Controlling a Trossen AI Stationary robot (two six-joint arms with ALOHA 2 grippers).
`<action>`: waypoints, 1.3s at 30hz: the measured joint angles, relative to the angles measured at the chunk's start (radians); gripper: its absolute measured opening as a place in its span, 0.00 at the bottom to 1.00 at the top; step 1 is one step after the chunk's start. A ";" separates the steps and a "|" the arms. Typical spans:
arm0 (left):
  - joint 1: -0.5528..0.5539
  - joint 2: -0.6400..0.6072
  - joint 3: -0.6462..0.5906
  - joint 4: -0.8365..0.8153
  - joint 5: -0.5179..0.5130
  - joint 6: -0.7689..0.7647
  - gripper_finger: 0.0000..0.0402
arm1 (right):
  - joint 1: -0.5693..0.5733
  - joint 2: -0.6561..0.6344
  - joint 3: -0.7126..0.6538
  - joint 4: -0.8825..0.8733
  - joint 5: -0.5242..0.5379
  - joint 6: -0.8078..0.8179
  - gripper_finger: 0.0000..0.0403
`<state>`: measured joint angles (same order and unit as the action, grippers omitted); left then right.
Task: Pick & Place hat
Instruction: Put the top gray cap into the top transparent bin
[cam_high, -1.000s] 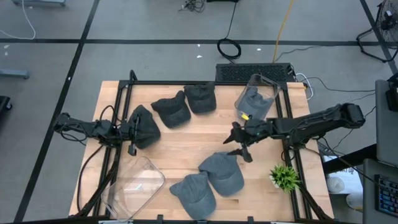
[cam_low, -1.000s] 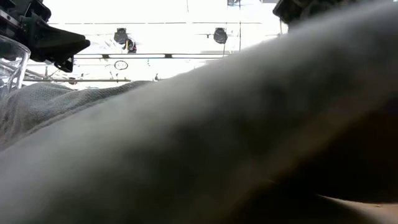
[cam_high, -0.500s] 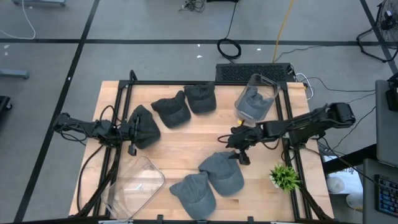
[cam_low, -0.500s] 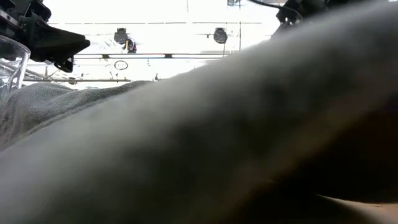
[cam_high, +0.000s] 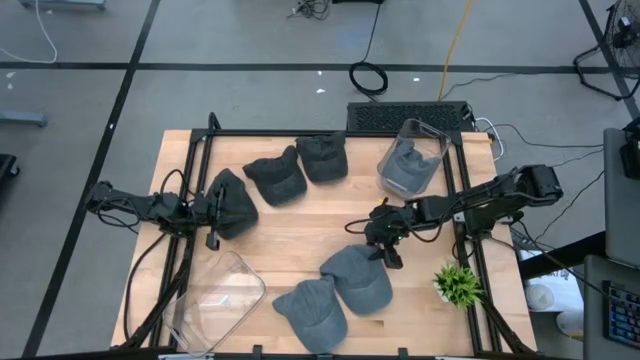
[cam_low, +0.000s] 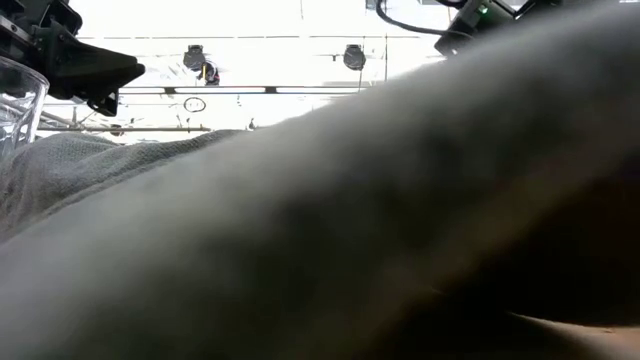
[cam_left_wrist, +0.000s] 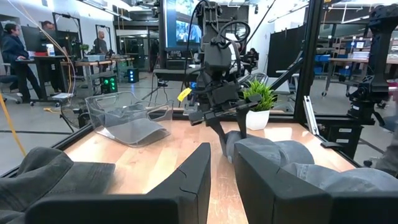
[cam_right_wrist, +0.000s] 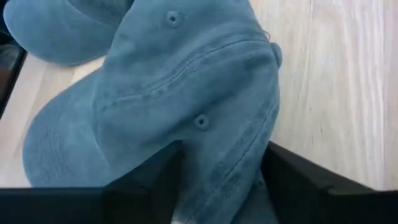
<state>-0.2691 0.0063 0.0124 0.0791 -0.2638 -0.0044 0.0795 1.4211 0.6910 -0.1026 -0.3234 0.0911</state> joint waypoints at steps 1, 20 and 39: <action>0.000 0.000 0.000 0.000 0.000 0.000 0.19 | 0.000 -0.004 0.000 -0.011 0.000 0.000 0.39; 0.000 0.000 0.000 0.000 0.000 0.000 0.19 | 0.172 -0.251 0.000 -0.335 0.759 0.577 0.00; 0.000 0.000 0.000 0.000 0.000 0.000 0.19 | 0.288 -0.148 -0.001 -0.071 0.660 0.571 0.30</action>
<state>-0.2689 0.0067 0.0126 0.0788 -0.2638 -0.0046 0.3671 1.2728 0.6899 -0.1736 0.3363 0.6626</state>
